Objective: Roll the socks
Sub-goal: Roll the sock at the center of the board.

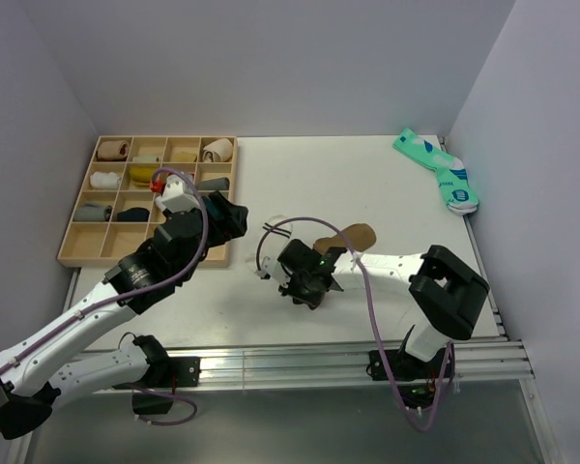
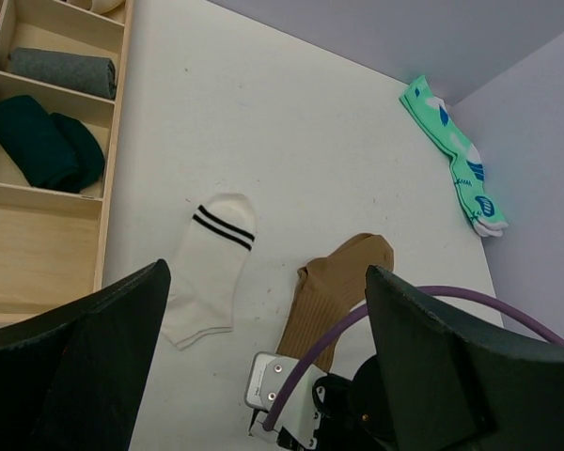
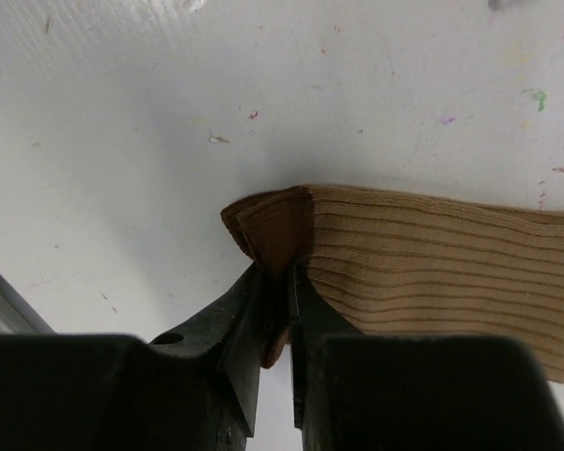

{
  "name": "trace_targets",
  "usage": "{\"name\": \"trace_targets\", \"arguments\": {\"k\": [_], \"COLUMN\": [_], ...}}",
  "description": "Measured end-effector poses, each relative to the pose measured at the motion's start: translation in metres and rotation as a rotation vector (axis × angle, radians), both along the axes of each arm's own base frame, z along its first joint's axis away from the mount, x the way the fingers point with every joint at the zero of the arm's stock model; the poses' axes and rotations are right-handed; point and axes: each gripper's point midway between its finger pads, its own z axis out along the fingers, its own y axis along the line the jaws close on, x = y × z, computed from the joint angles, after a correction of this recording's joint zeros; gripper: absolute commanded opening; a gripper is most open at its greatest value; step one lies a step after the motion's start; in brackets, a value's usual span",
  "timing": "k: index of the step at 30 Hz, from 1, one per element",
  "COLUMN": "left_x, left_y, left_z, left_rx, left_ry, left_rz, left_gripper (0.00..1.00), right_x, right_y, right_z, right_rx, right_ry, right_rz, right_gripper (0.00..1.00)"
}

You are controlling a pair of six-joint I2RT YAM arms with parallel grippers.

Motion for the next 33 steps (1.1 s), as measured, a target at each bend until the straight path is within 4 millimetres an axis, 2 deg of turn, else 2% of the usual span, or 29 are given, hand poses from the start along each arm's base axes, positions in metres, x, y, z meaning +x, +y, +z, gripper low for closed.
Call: {"name": "trace_targets", "arguments": {"k": [4, 13, 16, 21, 24, 27, 29, 30, 33], "left_x": [0.002, 0.002, 0.0, -0.003, -0.004, -0.004, -0.004, -0.005, -0.006], "left_y": [-0.001, 0.001, 0.003, 0.007, 0.008, 0.008, 0.007, 0.006, 0.005], "left_z": [-0.003, -0.004, -0.002, -0.003, -0.014, -0.028, -0.039, -0.046, -0.063], "left_rx": [0.008, 0.011, 0.006, -0.004, 0.008, 0.025, 0.031, 0.034, 0.046], "left_ry": [0.007, 0.01, 0.006, 0.005, 0.019, 0.037, 0.048, 0.055, 0.079], "left_rz": [0.003, 0.007, 0.008, 0.012, 0.013, 0.012, 0.01, 0.006, 0.0], "left_gripper": [0.9, 0.91, 0.91, 0.9, 0.88, 0.85, 0.84, 0.84, 0.83], "right_x": [0.007, 0.043, 0.047, 0.043, 0.032, 0.029, 0.033, 0.036, 0.035], "right_y": [0.007, 0.057, 0.061, 0.059, 0.044, 0.027, 0.019, 0.015, 0.01], "right_z": [0.001, 0.004, 0.005, 0.004, 0.006, 0.014, 0.021, 0.024, 0.032], "right_rx": [-0.003, 0.042, 0.051, 0.066, 0.071, 0.088, 0.112, 0.12, 0.142], "right_ry": [-0.014, -0.065, -0.083, -0.087, -0.048, 0.009, 0.03, 0.036, 0.041], "right_rz": [0.019, 0.074, 0.095, 0.136, 0.153, 0.136, 0.113, 0.102, 0.096], "right_gripper": [0.16, 0.12, 0.11, 0.11, 0.13, 0.21, 0.3, 0.4, 0.48]}}
